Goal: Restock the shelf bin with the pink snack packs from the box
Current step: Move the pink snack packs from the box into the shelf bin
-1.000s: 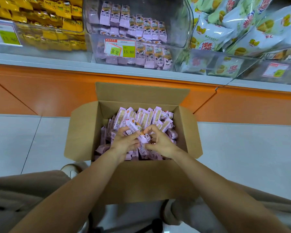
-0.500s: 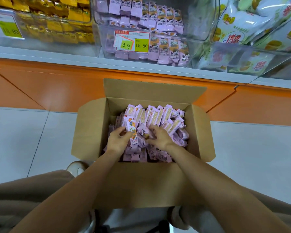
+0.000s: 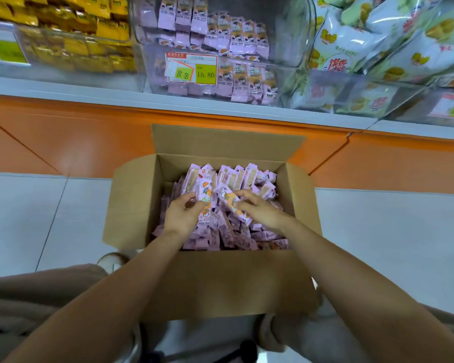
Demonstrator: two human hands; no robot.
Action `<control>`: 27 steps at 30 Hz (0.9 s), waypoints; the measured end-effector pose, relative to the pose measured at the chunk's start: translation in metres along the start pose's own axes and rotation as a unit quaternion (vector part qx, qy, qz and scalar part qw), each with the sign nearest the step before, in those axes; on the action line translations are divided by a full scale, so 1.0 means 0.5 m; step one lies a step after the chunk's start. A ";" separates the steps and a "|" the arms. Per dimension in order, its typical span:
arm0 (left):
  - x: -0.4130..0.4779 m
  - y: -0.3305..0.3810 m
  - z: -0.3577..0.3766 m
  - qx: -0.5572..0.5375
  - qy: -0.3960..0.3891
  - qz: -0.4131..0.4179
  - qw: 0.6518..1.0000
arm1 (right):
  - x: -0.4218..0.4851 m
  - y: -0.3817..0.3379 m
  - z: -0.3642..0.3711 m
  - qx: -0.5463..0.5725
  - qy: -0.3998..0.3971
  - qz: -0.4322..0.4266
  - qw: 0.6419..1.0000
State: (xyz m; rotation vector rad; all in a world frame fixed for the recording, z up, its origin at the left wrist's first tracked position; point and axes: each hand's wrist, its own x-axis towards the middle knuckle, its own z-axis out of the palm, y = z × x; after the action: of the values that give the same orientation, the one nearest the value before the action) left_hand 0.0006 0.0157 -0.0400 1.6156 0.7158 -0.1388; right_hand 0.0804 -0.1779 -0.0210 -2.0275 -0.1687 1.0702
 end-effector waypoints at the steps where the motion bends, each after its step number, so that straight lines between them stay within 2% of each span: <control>1: -0.004 0.007 -0.002 -0.001 0.008 0.003 1.000 | -0.006 0.002 -0.004 -0.015 -0.009 0.000 1.000; 5: -0.011 0.012 -0.019 0.021 0.011 0.015 1.000 | -0.028 0.012 -0.028 -0.058 0.000 -0.019 0.998; 11: -0.027 0.015 -0.009 0.074 -0.084 0.048 0.993 | -0.062 -0.026 -0.061 -0.055 -0.010 -0.072 0.996; 14: -0.029 0.014 -0.012 0.094 -0.108 0.044 0.989 | -0.066 -0.043 -0.068 0.010 0.035 -0.103 0.994; 16: -0.035 0.020 -0.014 0.070 -0.110 0.033 0.991 | -0.063 -0.047 -0.066 0.063 0.059 -0.105 0.991; 21: -0.034 0.025 0.006 0.010 -0.143 0.012 0.990 | -0.039 -0.036 -0.033 0.052 0.011 -0.063 0.997; 25: -0.020 0.007 0.021 0.009 -0.199 -0.001 0.980 | -0.017 -0.023 -0.020 0.127 0.051 -0.060 0.989; 27: -0.013 -0.004 0.030 0.001 -0.203 0.005 0.979 | -0.005 -0.022 -0.018 0.147 0.070 -0.053 0.985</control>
State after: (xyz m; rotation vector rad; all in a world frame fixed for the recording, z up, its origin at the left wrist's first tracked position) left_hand -0.0011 -0.0005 -0.0415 1.5285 0.3907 -0.4474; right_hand 0.0882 -0.1773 -0.0090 -1.7971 -0.0409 0.8312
